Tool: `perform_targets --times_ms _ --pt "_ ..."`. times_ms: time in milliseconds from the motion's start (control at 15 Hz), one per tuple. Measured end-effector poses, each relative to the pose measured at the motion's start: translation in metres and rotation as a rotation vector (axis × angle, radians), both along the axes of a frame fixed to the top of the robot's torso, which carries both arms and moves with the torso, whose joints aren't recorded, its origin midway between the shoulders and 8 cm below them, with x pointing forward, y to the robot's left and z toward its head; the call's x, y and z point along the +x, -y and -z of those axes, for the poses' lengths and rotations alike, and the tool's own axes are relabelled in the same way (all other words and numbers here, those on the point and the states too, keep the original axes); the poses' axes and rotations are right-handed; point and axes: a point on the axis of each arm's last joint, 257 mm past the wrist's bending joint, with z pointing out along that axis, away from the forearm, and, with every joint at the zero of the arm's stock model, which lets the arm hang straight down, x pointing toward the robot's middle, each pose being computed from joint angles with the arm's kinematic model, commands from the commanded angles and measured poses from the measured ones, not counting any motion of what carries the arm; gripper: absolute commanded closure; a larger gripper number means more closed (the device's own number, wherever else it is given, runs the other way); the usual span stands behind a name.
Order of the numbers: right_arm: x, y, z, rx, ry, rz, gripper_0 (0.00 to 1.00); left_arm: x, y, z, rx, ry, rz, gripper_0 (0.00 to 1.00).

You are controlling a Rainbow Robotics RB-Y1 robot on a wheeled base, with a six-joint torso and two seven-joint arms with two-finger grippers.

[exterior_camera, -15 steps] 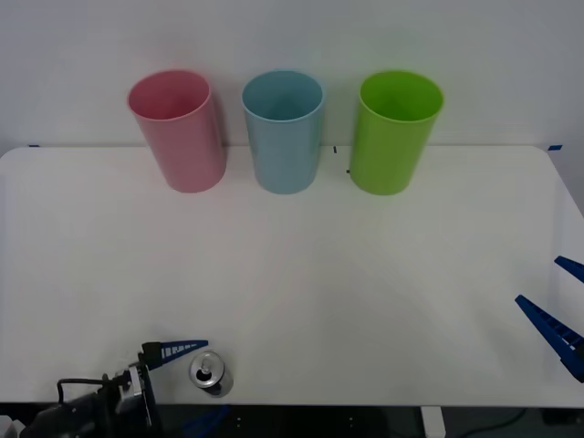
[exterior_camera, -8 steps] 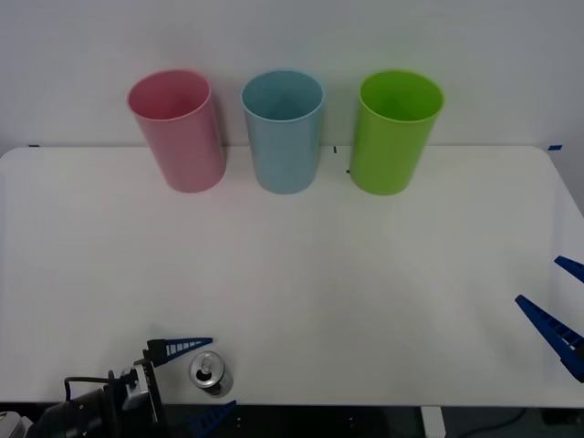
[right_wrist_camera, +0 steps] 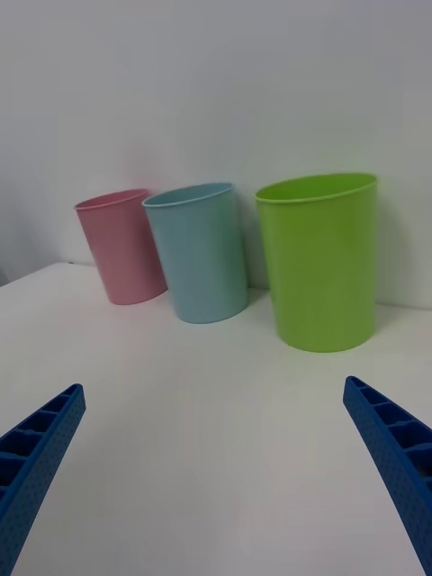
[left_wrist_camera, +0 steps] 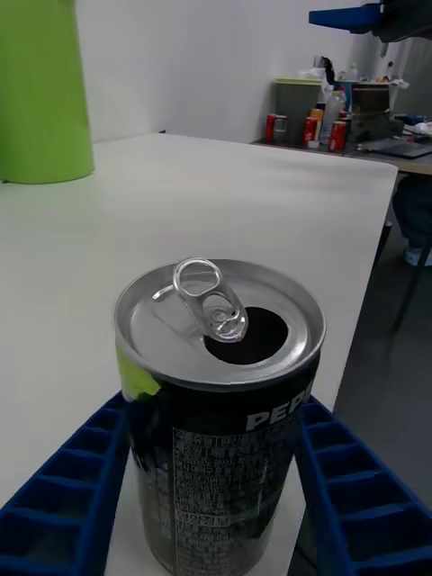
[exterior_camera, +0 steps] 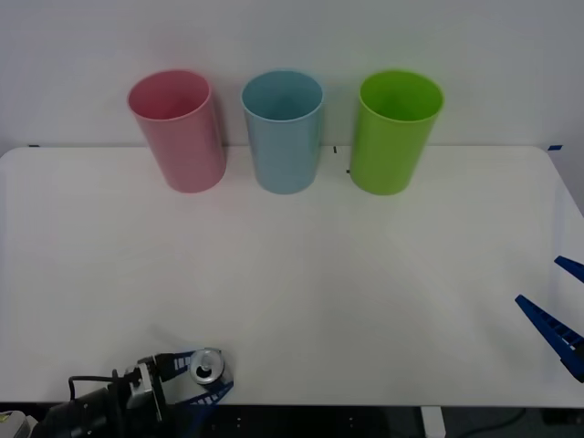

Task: Grasp the object on the table and drop it into the matching bin: aluminum can to the light blue bin, PET bottle to the pink bin.

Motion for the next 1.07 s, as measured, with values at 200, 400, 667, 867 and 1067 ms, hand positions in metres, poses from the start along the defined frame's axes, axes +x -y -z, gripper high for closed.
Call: perform_targets --times_ms 200,400,667,867,1067 --pt "0.0 0.0 0.0 0.0 0.0 0.0 0.0 0.001 0.002 0.0 -0.006 -0.002 -0.003 1.0" --pt "0.0 0.0 0.0 0.0 0.0 0.0 0.0 0.004 -0.003 -0.002 -0.009 -0.003 -0.021 1.0" --pt "0.0 0.0 0.0 0.0 0.0 0.0 0.0 0.009 -0.02 -0.006 -0.014 -0.002 -0.062 1.0" --pt "0.0 0.0 0.0 0.0 0.0 0.0 0.0 0.014 -0.037 -0.014 -0.032 -0.003 -0.091 1.0" --pt "0.0 0.0 0.0 0.0 0.0 0.0 0.0 0.019 -0.055 -0.027 -0.065 0.003 -0.131 1.0"
